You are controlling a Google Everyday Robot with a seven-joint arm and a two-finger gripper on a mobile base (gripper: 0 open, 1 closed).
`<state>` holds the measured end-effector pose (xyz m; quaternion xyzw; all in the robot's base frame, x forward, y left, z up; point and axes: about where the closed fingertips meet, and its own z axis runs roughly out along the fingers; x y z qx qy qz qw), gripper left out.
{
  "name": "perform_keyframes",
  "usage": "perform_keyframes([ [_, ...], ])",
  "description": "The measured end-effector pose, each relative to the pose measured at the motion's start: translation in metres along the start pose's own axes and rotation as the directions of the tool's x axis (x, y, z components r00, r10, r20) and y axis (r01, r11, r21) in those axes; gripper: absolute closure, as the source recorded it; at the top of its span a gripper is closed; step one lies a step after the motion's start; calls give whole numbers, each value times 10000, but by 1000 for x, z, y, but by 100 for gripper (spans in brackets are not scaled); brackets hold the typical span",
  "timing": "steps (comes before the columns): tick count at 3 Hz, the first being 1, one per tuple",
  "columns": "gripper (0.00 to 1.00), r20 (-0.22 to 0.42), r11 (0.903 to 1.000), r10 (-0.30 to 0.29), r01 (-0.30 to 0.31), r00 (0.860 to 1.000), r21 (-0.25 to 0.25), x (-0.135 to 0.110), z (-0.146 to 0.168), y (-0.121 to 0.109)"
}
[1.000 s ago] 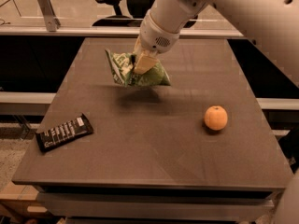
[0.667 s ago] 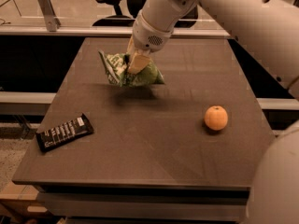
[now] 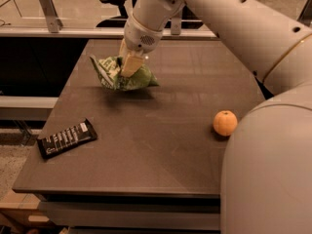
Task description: Move green jalapeno chip bag near rxbar chocolate
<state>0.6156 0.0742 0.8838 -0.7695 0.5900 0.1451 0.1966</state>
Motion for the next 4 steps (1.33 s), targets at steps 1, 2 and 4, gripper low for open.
perform_keyframes([
  [1,100,214,9993,-69,77,9997,-363,-19,10,2],
  [2,100,370,9986,35,-16,9993,-537,-33,20,8],
  [4,100,763,9949,40,37,9971,-1009,-51,51,19],
])
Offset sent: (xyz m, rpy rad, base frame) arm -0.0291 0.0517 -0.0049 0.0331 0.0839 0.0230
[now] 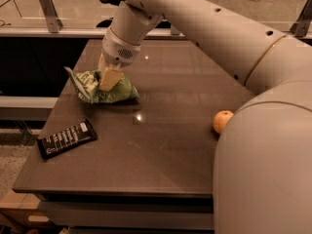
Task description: Move green jalapeno chip bag near rxbar chocolate
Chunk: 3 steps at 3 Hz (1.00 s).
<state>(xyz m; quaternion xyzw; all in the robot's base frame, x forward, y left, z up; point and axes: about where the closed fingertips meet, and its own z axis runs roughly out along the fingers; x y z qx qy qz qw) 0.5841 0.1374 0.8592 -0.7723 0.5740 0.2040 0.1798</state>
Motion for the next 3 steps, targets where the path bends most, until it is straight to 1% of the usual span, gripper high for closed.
perform_keyframes([
  [1,100,81,9999,-77,78,9999,-154,-4,14,3],
  [2,100,81,9998,-77,79,9999,-156,-4,14,3],
  [3,82,82,9998,-83,84,9999,-173,-5,15,3],
])
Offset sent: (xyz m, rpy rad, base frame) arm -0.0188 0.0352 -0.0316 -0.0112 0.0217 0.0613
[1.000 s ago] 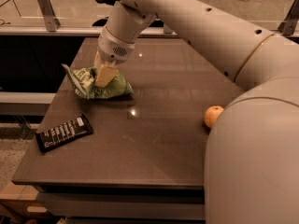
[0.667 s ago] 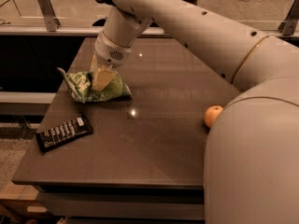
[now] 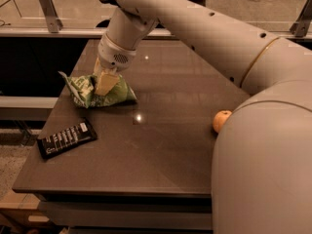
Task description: Move green jalapeno chip bag near rxbar chocolate
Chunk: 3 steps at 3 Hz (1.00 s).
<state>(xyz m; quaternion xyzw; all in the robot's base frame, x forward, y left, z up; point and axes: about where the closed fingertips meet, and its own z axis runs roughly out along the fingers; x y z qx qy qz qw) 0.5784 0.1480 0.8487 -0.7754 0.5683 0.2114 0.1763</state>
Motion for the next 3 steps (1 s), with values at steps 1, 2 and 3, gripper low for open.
perform_keyframes([
  [1,59,0,10000,0,0,10000,-1,0,0,0],
  [2,36,0,10000,-1,1,10000,-2,0,0,0],
  [3,12,2,10000,-10,10,10000,-32,-1,2,0],
])
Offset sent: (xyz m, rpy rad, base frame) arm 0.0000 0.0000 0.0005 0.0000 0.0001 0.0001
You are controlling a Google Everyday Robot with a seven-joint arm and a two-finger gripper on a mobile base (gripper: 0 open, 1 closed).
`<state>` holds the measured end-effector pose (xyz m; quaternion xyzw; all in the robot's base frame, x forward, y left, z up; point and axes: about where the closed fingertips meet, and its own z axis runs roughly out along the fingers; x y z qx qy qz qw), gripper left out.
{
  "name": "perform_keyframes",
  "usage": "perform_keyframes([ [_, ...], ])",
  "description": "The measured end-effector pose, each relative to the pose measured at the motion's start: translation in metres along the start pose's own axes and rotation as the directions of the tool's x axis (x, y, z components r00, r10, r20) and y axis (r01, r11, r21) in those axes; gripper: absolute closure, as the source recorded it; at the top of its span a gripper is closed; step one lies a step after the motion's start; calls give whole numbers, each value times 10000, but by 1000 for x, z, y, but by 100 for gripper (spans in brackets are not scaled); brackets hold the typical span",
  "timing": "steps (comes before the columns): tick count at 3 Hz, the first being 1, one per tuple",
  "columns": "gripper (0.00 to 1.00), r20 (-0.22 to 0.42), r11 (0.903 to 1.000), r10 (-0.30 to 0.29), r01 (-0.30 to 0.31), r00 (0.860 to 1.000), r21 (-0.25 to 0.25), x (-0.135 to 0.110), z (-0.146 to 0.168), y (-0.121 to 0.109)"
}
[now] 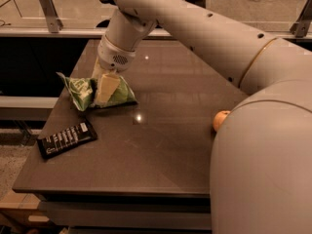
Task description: Move green jalapeno chip bag near rxbar chocolate
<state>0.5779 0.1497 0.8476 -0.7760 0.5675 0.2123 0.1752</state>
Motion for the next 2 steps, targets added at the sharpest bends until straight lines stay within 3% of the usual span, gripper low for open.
perform_keyframes([
  [1,0,1,10000,-10,10,10000,-29,-1,2,0],
  [2,0,1,10000,-10,10,10000,-31,-1,2,0],
])
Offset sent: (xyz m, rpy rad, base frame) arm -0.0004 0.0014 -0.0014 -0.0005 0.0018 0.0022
